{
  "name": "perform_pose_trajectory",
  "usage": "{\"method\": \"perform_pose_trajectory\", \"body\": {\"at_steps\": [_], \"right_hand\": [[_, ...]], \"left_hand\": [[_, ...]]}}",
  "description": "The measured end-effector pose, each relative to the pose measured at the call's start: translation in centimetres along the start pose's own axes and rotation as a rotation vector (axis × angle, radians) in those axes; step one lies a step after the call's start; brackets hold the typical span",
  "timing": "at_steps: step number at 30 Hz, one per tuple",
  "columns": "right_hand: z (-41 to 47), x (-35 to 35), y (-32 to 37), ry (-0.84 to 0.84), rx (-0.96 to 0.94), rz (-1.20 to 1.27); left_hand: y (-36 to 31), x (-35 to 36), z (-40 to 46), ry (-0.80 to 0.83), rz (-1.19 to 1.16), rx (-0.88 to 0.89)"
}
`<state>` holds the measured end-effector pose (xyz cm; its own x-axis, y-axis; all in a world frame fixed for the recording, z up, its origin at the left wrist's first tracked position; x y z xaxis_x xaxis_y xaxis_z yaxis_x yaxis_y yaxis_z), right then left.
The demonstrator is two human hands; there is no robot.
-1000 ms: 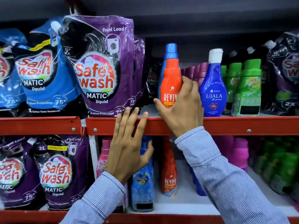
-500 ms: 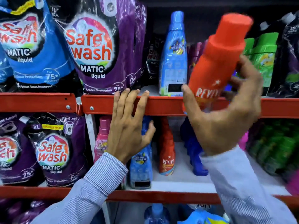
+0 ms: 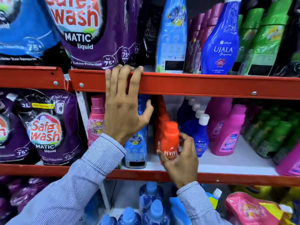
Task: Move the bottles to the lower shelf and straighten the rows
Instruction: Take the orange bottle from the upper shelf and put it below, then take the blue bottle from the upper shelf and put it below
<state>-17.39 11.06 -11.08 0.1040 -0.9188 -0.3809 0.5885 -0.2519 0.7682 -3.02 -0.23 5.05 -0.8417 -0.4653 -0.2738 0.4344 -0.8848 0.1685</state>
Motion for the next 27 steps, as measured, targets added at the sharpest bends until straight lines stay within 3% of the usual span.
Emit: {"method": "perform_pose_trajectory", "body": {"at_steps": [8,18,23,27], "right_hand": [[-0.4,3.3,-2.0,0.107,0.098,-0.089],[-0.9,2.0,-1.5,0.168,0.065,-0.113],[0.3,-3.7,2.9,-0.093,-0.196,-0.001],[3.2,-8.8,7.7,-0.318,-0.405,-0.115]], "left_hand": [[0.0,0.0,0.0,0.021,0.013,0.006],[0.0,0.0,0.0,0.042,0.028,-0.007],[-0.4,-0.3,0.1,0.038,0.014,-0.021],[-2.3,-0.4,0.5,0.01,0.001,0.021]]}}
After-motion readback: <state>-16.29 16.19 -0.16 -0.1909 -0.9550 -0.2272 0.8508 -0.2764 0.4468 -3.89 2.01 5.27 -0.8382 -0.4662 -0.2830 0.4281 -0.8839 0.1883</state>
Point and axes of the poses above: each hand's wrist, its own z-axis towards the middle knuckle, its own x-axis out of the palm, y = z × x, the point moved 7 cm from there along z, towards the middle knuckle, and after that the axes turned 11 degrees about x, right-handed, at the moved point
